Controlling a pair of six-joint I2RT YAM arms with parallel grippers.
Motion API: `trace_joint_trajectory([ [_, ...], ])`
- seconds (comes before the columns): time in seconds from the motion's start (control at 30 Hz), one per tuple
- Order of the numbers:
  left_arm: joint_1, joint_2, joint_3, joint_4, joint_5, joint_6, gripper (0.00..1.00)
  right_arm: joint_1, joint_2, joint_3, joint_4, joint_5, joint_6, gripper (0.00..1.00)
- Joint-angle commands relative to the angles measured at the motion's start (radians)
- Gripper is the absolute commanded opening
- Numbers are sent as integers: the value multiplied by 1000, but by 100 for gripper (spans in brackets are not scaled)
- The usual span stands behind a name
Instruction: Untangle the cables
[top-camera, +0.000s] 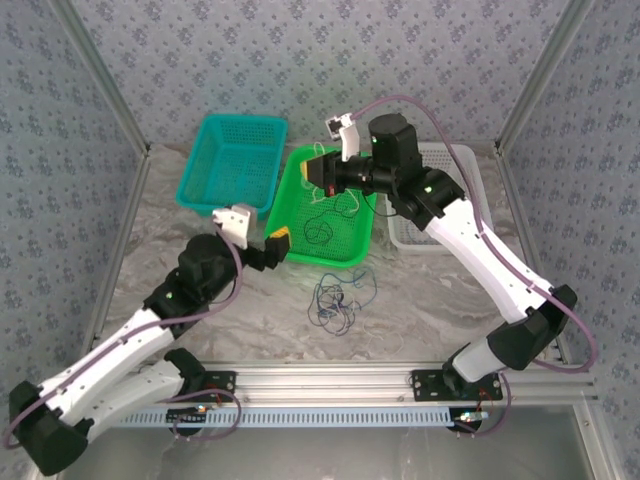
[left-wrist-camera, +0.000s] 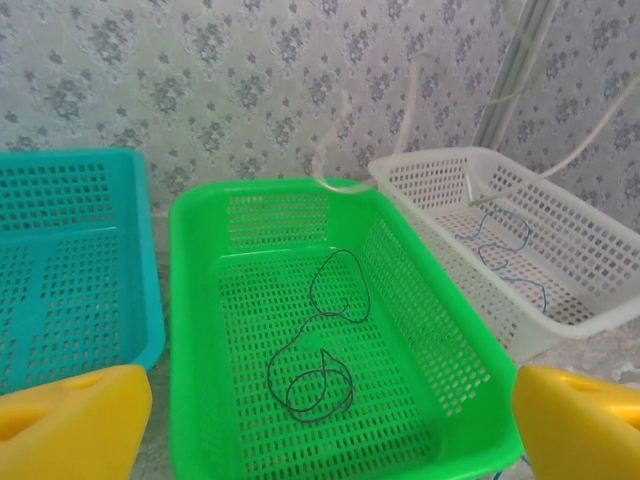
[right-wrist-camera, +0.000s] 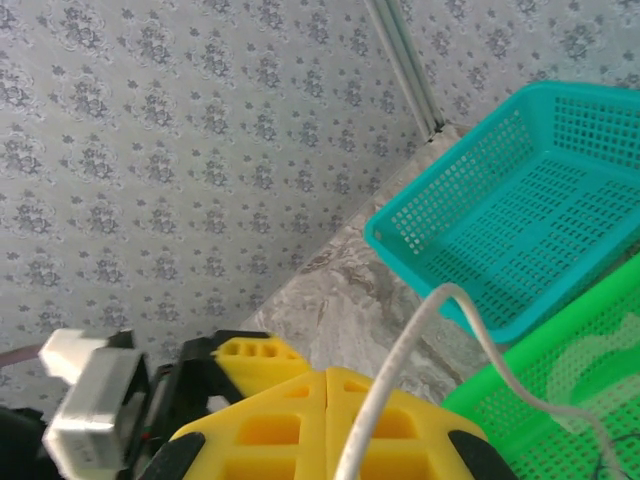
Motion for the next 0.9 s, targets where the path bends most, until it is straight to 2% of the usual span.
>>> trace_joint_trajectory([
  [0.0,22,59,66,120,150,7,92,11,21,-3,55,-46,36,0],
  [0.27,32,237,205,168,197,20,91,23,65,-22,112,-69,88,0],
  [0.37,35,269,227,182,223,35,86,23,77,-28,132,-70,109,0],
  [0.47,39,301,250,182,253,35,73,23,93,-25,164,-76,140,0],
  [0.6,49,325,272,149,273,31,30,10,110,-2,162,-53,144,0],
  [0.67,59,327,282,106,274,31,17,-1,120,9,149,-34,138,2],
  [0.73,73,320,290,65,277,26,9,-10,128,13,143,-13,122,4],
  [0.87,108,305,318,-55,279,31,2,-24,173,38,124,13,90,15],
])
